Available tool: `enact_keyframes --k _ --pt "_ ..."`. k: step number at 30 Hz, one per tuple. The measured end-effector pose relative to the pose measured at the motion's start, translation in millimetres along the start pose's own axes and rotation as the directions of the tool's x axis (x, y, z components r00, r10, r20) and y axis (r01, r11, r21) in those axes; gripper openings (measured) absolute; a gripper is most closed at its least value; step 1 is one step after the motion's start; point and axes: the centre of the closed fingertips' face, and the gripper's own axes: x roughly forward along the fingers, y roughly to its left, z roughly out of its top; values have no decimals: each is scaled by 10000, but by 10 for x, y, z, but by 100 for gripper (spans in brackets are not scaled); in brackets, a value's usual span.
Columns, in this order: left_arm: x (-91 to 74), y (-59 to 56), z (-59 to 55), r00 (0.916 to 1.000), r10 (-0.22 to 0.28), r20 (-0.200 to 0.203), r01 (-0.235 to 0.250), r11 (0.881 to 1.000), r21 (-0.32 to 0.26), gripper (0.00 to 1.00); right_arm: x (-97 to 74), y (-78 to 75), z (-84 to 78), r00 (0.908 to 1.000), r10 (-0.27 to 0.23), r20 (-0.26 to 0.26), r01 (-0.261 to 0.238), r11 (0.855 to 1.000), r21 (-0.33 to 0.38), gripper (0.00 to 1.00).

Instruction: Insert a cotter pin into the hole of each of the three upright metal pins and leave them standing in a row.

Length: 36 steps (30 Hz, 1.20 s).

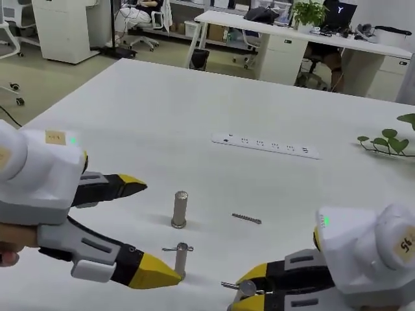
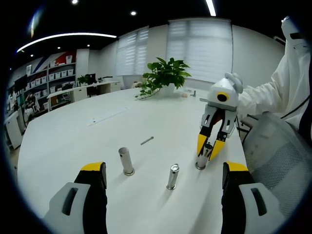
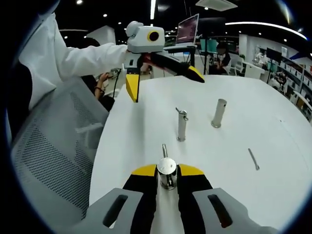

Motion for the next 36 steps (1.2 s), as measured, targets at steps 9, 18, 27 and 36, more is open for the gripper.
enact_keyframes --k 9,18,27,36 --pt "-86 -56 -87 9999 -106 -76 105 9999 -97 99 -7 -11 10 9999 -112 32 113 9995 -307 8" --pt "-167 -17 -162 9997 64 -255 -70 9997 -244 99 -77 -307 136 9984 -512 234 520 9980 -346 8" --pt "-231 -39 -170 9996 153 -233 -160 9994 -319 99 -64 -467 169 9998 -208 -21 206 9980 -593 8" --pt "-329 13 -211 9985 432 -343 -451 9974 -555 97 -36 -452 135 10000 75 -59 -79 9975 -703 8"
